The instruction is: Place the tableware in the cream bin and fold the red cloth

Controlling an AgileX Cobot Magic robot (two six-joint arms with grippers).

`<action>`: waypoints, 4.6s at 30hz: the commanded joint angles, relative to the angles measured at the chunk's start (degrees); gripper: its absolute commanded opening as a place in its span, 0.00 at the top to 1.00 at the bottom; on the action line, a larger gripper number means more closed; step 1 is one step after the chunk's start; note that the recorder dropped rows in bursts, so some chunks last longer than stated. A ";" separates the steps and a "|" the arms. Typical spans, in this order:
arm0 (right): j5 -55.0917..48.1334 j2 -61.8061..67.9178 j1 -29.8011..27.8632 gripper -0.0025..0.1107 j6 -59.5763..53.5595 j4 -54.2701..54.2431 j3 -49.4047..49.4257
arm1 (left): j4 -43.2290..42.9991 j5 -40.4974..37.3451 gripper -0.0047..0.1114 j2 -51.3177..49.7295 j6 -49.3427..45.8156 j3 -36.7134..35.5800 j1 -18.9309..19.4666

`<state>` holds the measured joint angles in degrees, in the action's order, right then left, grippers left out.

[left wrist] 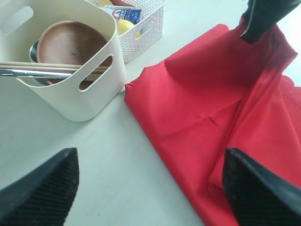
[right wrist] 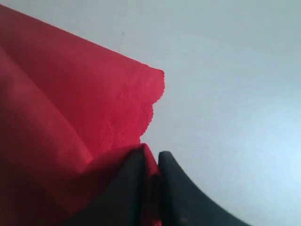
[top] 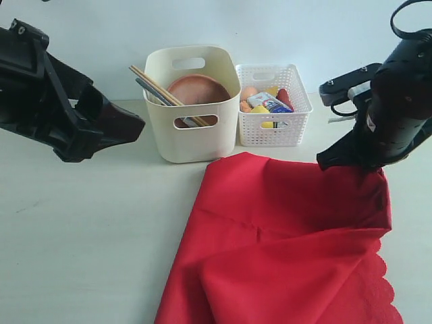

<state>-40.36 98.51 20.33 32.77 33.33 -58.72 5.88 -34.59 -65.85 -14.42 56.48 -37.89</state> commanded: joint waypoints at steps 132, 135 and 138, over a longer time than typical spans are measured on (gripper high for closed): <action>-29.61 12.53 -8.29 0.52 -57.51 -54.19 2.29 | 17.04 -11.62 0.31 -42.47 -22.71 1.62 -10.16; -29.61 12.41 -8.29 0.52 -54.89 -50.64 4.32 | 17.15 -11.63 0.31 -42.47 -22.58 1.62 -10.16; -29.61 12.16 -8.29 0.52 -49.48 -44.85 5.26 | 17.15 -11.63 0.31 -42.47 -22.21 1.62 -10.16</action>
<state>-69.51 110.93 12.09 -20.91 -16.54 -54.26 23.20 -46.45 -108.09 -37.28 57.87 -47.85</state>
